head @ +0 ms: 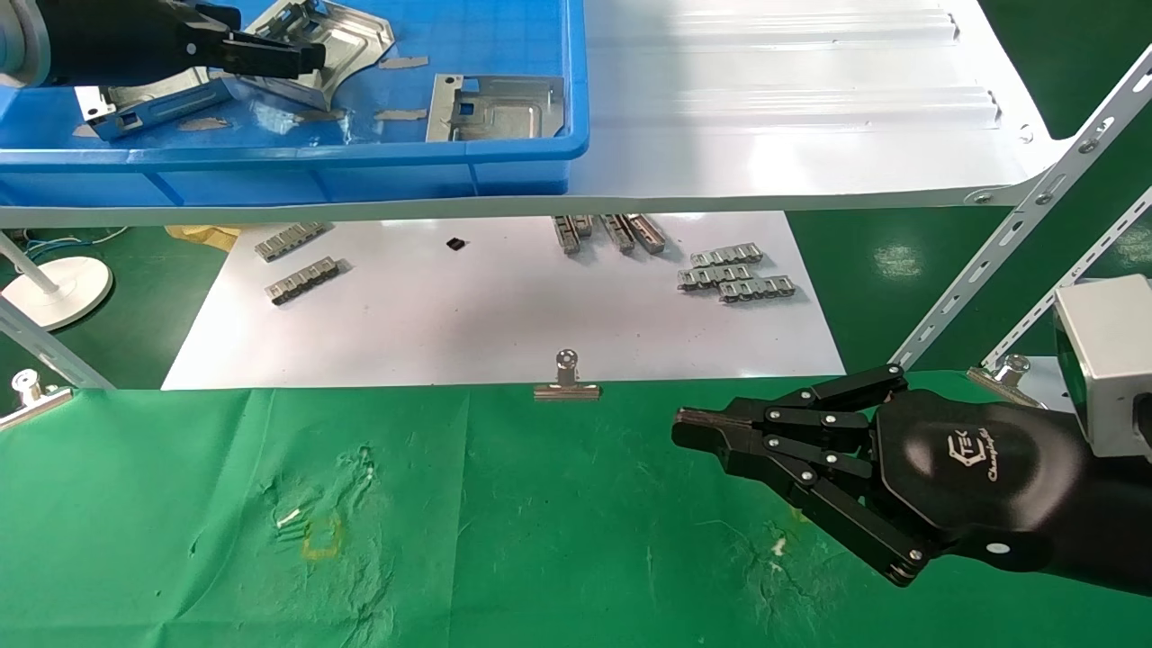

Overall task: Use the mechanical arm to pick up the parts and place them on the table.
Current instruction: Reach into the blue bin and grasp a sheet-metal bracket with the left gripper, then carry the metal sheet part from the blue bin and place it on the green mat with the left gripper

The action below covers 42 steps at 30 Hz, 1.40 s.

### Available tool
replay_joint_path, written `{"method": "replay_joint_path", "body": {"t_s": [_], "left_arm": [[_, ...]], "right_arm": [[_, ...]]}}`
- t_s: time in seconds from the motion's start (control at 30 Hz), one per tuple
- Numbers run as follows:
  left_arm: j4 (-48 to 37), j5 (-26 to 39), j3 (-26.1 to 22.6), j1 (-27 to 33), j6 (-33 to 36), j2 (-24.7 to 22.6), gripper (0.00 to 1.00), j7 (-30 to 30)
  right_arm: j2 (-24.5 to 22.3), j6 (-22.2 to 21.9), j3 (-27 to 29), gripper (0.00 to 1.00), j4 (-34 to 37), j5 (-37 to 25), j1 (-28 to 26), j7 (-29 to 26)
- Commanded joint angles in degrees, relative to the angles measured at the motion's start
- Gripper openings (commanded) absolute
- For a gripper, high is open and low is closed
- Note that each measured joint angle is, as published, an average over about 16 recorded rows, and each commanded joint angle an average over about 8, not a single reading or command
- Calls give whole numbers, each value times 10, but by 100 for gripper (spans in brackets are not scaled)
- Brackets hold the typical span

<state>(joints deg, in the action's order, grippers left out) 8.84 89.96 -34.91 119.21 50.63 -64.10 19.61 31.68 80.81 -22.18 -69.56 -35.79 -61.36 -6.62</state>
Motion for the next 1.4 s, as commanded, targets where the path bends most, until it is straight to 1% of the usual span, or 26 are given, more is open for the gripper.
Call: {"method": "replay_joint_path", "body": {"t_s": [0.03,0.47,0.67,1.0,1.07,1.1,1.13,1.3,1.33,1.37,1.4], "left_arm": [[-16,-1,0,5,1,-5,0,-7],[-55,-11,8,18,-3,-10,0,-32],[-67,-6,4,25,-4,-7,0,-35],[-77,-14,10,24,-4,-2,0,-40],[-77,-16,12,23,-3,-1,0,-43],[-77,-18,13,22,-2,-1,0,-44],[-77,-21,15,22,-1,0,0,-45],[-70,-48,34,24,20,13,0,-54],[-68,-56,39,25,29,17,0,-58],[-64,-63,44,25,39,22,0,-62],[-60,-71,49,26,52,28,0,-69]], "right_arm": [[0,0,0,0,0,0,0,0],[0,0,0,0,0,0,0,0],[0,0,0,0,0,0,0,0],[0,0,0,0,0,0,0,0],[0,0,0,2,0,0,0,0],[0,0,0,7,0,0,0,0],[0,0,0,18,0,0,0,0],[0,0,0,81,0,0,0,0],[0,0,0,91,0,0,0,0],[0,0,0,99,0,0,0,0],[0,0,0,100,0,0,0,0]]}}
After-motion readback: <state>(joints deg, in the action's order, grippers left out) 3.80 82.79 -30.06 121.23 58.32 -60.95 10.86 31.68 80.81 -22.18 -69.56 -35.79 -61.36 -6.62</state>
